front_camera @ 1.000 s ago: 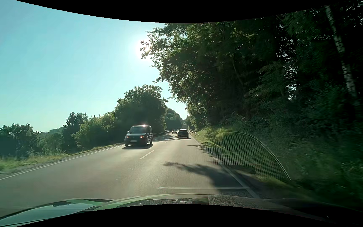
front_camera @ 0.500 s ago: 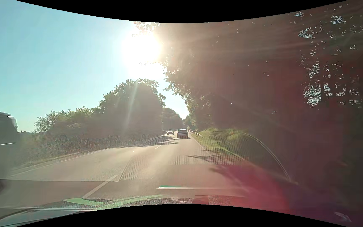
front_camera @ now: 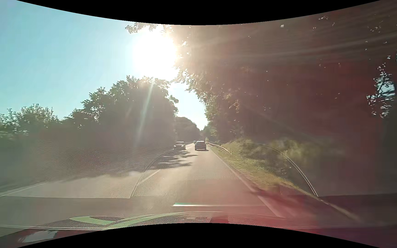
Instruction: Follow the waypoints while adhering to traffic rules and regulations
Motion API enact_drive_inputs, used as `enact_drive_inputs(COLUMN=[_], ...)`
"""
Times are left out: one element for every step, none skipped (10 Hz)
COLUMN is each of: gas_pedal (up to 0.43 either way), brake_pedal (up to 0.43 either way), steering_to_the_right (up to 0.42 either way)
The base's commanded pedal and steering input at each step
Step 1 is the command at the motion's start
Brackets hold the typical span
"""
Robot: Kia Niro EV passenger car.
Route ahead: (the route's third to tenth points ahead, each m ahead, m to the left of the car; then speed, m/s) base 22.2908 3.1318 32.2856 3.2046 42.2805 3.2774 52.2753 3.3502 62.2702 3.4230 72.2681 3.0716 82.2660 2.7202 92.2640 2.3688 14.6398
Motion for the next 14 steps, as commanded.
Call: enact_drive_inputs(gas_pedal=[0.157,0.157,0.157,0.157,0.157,0.157,0.157,0.157,0.157,0.157,0.157,0.157,0.157,0.157], brake_pedal=[0.0,0.0,0.0,0.0,0.0,0.0,0.0,0.0,0.0,0.0,0.0,0.0,0.0,0.0], steering_to_the_right=[-0.001,-0.001,-0.001,-0.001,-0.001,-0.001,-0.001,-0.001,-0.001,-0.001,-0.001,-0.001,-0.001,-0.001])
